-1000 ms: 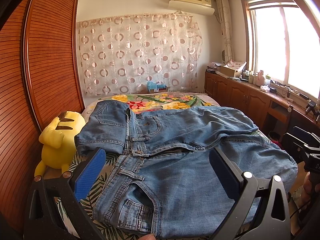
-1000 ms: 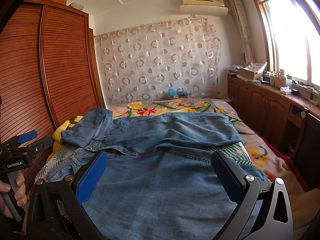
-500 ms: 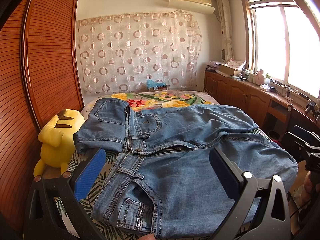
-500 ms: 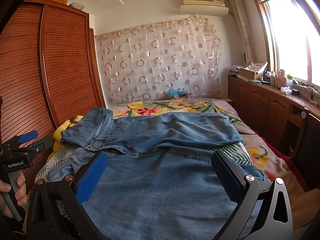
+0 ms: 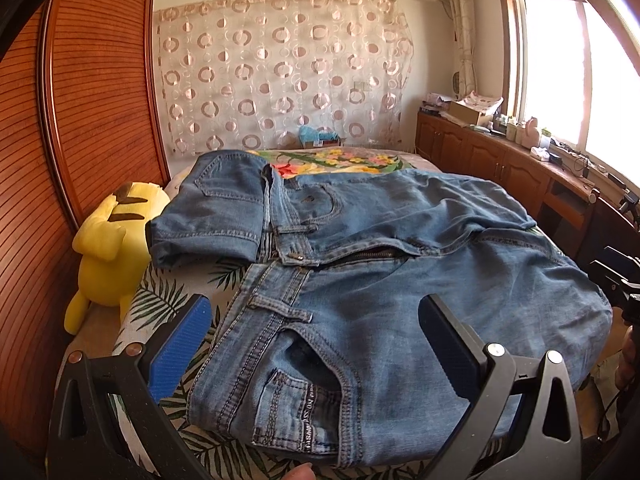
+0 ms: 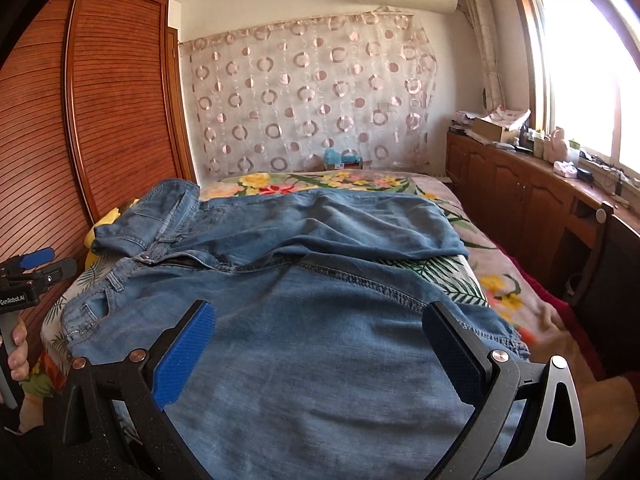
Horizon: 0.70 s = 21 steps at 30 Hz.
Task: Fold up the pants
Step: 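Lower the left gripper to the jeans leg hem and grasp it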
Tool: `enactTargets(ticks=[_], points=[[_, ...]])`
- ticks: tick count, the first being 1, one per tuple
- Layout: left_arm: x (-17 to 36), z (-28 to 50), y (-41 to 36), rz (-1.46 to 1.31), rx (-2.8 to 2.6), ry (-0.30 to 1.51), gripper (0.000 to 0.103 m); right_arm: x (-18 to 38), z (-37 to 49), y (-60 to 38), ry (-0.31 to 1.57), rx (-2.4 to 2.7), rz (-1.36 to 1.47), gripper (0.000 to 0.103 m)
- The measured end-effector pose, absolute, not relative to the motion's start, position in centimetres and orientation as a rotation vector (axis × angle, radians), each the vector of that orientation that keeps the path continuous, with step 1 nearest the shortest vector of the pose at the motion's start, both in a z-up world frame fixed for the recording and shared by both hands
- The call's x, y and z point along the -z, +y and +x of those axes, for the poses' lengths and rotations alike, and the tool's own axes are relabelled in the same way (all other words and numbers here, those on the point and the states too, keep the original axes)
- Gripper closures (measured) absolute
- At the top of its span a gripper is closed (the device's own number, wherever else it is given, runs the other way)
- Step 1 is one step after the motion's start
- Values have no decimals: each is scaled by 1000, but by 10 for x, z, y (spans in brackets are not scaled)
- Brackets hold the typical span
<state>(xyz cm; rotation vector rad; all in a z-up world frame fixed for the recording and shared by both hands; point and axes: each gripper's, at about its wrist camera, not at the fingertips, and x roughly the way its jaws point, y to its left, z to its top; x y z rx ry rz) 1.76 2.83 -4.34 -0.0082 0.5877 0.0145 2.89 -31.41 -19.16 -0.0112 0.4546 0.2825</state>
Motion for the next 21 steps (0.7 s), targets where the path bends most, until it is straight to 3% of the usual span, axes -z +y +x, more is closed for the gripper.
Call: enactTargets(ticks=[19, 21], points=[[87, 4, 81, -61, -4, 687, 0, 189, 39, -304, 584, -259, -69, 0], [92, 1, 86, -64, -6, 699, 5, 189, 39, -304, 592, -263, -70, 0]])
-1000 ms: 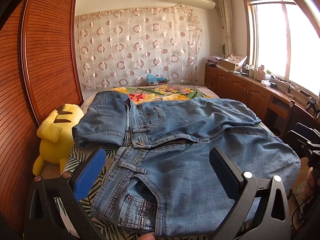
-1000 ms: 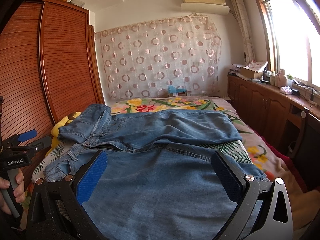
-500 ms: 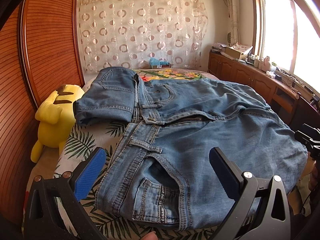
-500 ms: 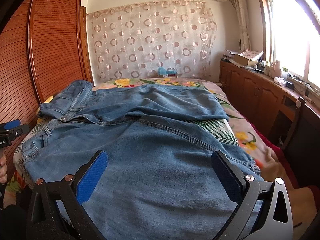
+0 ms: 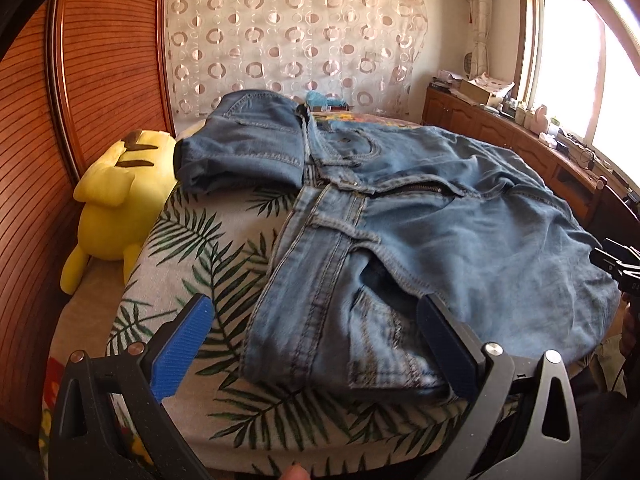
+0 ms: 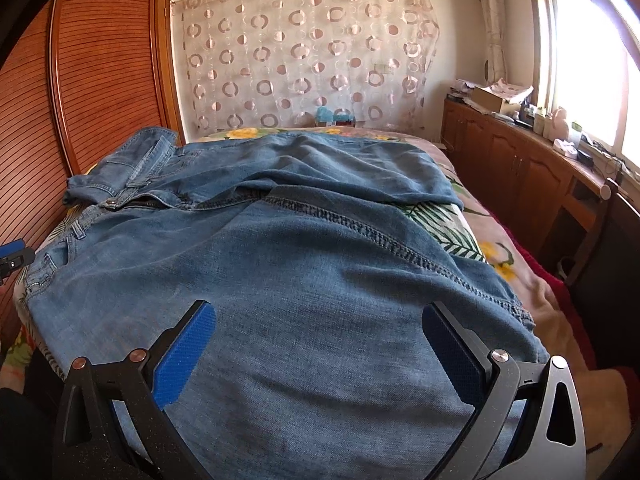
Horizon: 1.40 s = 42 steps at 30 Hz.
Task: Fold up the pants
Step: 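Lower the left gripper to the jeans leg hem and grasp it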
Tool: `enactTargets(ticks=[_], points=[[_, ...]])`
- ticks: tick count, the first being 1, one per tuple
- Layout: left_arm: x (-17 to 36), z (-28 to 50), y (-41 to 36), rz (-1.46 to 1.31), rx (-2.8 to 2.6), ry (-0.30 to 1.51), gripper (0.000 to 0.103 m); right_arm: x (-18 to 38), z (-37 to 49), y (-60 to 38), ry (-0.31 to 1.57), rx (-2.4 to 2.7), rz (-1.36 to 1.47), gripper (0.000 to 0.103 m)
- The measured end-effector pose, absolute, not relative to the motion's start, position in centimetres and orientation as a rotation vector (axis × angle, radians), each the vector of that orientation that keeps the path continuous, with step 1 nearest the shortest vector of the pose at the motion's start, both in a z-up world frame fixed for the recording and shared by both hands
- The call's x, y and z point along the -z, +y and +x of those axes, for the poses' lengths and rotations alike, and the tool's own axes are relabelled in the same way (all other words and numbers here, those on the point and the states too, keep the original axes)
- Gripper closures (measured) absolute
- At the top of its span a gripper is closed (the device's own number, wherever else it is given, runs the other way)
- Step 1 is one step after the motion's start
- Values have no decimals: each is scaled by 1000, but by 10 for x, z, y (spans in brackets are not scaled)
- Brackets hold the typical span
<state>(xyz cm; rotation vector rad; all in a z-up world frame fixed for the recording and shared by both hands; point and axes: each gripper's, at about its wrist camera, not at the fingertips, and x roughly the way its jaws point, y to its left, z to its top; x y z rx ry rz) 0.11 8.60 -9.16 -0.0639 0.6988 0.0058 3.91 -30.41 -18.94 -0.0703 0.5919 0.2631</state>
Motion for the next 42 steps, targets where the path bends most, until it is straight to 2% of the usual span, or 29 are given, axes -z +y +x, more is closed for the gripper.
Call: enactTargets(ticks=[4, 6, 12, 19, 26, 36, 37, 39, 42], points=[[105, -4, 98, -99, 9, 732, 15, 192, 44, -308, 608, -265, -71, 0], [107, -6, 101, -118, 26, 738, 26, 191, 47, -309, 615, -266, -71, 0], [107, -14, 105, -148, 54, 733, 37, 190, 48, -311, 617, -270, -89, 0], [99, -24, 113, -164, 48, 713, 38, 192, 49, -319, 629, -270, -94, 0], [104, -22, 124, -191, 32, 729, 50, 191, 51, -321, 639, -269, -97, 0], [120, -15, 111, -147, 22, 779, 51, 191, 52, -316, 651, -267, -111, 0], [120, -15, 110, -141, 23, 777, 53, 191, 52, -316, 653, -265, -111, 0], [120, -15, 108, -149, 43, 773, 67, 191, 52, -316, 656, -264, -111, 0], [118, -16, 105, -151, 56, 766, 78, 191, 51, -317, 658, -261, -110, 0]])
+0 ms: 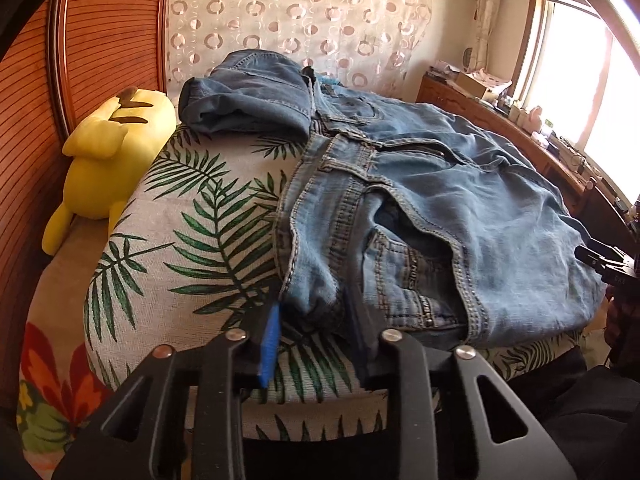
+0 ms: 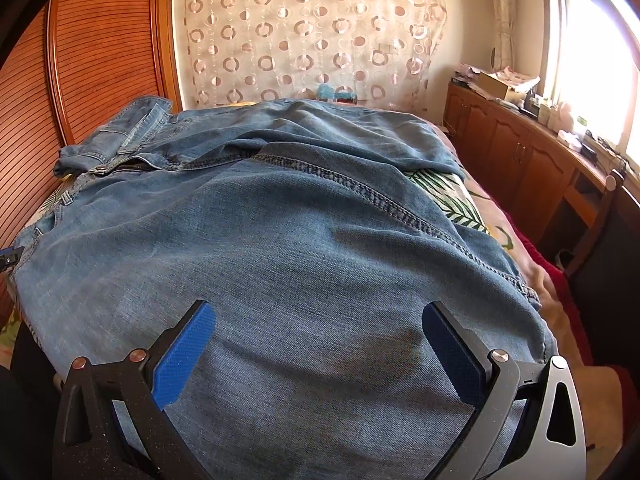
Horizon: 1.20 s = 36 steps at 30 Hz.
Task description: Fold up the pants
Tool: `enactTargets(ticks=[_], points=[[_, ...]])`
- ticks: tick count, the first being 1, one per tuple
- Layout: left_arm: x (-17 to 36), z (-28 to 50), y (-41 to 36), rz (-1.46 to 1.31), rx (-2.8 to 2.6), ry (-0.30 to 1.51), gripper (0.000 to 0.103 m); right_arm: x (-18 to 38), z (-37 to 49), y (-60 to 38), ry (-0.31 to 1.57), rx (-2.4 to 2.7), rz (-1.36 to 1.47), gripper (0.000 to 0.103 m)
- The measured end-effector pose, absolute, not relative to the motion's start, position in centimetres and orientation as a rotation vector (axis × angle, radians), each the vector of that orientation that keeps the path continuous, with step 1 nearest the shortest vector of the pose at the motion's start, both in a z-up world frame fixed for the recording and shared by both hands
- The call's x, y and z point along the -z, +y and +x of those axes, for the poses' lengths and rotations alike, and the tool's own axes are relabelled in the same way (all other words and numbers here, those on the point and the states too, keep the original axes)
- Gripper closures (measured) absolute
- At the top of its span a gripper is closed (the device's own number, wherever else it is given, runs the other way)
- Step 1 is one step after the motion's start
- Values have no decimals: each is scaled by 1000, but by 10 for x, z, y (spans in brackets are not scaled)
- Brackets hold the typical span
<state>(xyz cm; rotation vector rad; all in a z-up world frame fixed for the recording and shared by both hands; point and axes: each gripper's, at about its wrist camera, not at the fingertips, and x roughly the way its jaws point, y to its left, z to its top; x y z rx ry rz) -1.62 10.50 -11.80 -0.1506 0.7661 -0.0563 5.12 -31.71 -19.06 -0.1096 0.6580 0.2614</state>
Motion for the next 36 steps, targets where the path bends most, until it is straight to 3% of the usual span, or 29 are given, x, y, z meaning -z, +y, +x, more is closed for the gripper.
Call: enactTargets(ticks=[3, 12, 24, 36], points=[[105, -21, 99, -148, 72, 716, 85, 189, 53, -318, 662, -259, -106, 0], [44, -7, 75, -76, 161, 576, 87, 183, 53, -320, 653, -265, -91, 0], [-15, 70, 36, 6, 230, 459, 88, 170, 47, -321, 613, -310, -74, 1], [-6, 146, 26, 15, 184, 506, 88, 167, 45, -334, 602, -387, -27, 9]])
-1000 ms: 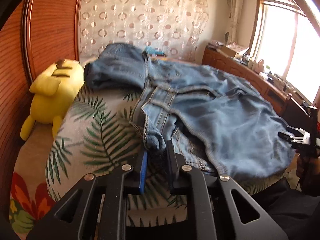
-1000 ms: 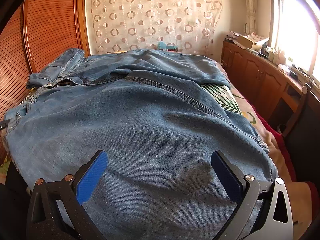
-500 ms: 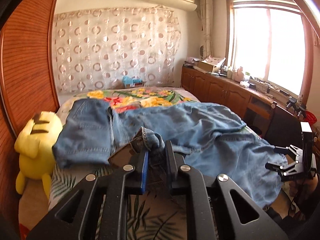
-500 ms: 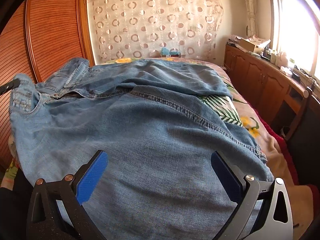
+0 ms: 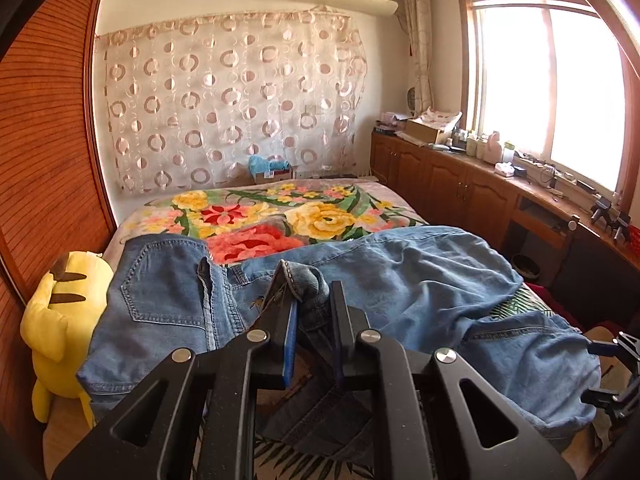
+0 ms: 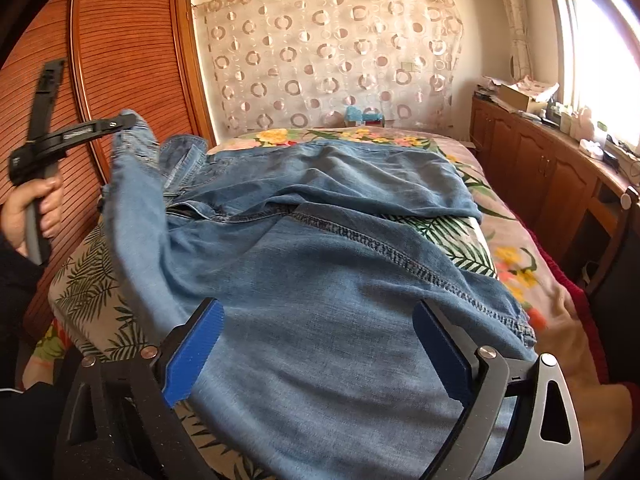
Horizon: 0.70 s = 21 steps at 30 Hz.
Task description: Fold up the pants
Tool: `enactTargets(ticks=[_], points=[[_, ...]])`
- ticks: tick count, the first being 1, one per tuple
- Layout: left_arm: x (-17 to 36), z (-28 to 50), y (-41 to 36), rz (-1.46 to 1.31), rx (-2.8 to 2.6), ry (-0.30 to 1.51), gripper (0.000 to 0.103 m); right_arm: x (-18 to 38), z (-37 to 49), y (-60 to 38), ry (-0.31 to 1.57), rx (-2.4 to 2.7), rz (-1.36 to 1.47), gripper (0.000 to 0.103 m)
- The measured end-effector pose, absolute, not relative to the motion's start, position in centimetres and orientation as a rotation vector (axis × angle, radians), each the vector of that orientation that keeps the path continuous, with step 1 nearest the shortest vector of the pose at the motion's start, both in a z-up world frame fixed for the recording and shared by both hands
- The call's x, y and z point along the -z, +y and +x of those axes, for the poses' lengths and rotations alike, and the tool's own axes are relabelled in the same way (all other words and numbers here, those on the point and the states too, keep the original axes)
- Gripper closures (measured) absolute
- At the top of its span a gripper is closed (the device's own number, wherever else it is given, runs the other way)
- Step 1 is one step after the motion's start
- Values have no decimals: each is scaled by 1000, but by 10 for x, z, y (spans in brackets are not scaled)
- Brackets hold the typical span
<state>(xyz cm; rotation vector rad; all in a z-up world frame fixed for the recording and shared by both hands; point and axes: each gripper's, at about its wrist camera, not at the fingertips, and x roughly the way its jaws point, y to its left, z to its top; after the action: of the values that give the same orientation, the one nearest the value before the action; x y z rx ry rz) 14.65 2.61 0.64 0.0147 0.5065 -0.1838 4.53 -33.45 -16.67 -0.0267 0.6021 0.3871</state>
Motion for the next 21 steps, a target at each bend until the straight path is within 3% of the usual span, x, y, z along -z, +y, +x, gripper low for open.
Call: enactTargets(ticks=[14, 17, 21], points=[[18, 170, 37, -15, 139, 568, 88, 188, 55, -337, 701, -498, -42, 32], [16, 171, 39, -24, 140, 562, 88, 191, 58, -338, 729, -495, -56, 44], [13, 168, 44, -44, 149, 547, 88, 190, 60, -343, 749, -494, -44, 74]])
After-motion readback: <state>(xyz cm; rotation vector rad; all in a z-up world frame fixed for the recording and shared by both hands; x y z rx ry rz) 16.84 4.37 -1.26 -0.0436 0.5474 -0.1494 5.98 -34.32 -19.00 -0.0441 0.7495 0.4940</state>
